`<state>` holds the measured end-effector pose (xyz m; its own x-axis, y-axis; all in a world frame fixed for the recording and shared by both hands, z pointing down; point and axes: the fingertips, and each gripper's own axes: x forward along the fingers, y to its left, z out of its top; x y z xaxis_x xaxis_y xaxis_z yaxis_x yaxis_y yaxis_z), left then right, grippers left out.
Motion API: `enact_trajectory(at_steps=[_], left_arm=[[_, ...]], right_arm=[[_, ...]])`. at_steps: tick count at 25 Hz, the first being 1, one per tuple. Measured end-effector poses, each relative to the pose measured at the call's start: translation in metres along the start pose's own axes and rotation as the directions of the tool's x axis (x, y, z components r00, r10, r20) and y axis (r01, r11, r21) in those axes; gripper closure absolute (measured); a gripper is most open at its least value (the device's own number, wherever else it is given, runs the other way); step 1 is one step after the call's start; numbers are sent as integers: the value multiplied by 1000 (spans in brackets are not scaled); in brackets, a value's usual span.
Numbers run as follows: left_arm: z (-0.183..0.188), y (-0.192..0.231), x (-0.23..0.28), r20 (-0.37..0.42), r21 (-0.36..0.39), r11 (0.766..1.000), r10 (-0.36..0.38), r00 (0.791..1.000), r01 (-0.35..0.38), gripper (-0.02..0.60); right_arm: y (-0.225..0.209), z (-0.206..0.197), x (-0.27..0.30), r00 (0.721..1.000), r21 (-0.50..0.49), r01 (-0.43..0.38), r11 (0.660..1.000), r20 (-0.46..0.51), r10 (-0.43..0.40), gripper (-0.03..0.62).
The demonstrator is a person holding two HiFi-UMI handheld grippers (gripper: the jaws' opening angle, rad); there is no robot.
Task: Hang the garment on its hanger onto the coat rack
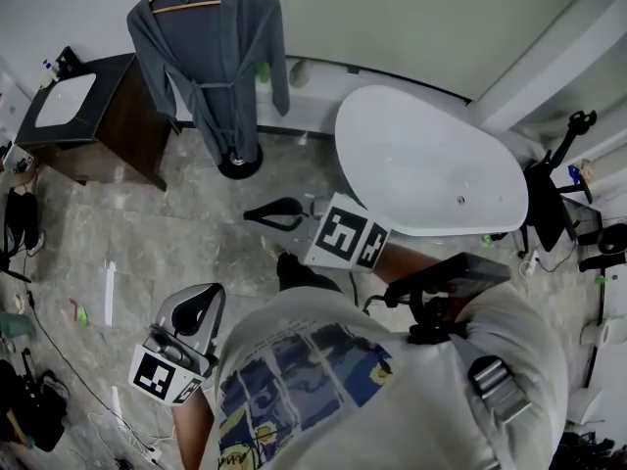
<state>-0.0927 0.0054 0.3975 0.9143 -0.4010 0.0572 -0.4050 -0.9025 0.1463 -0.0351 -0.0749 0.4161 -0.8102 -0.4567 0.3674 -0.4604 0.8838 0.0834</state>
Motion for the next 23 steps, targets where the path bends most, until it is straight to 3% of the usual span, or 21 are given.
enact_trajectory(at_steps=[23], left_arm=[[-1,3,-8,8,1,1000,2,1000,-2,578]], right_arm=[[21,-1,14,999,-23,-48,999,-23,48,592]])
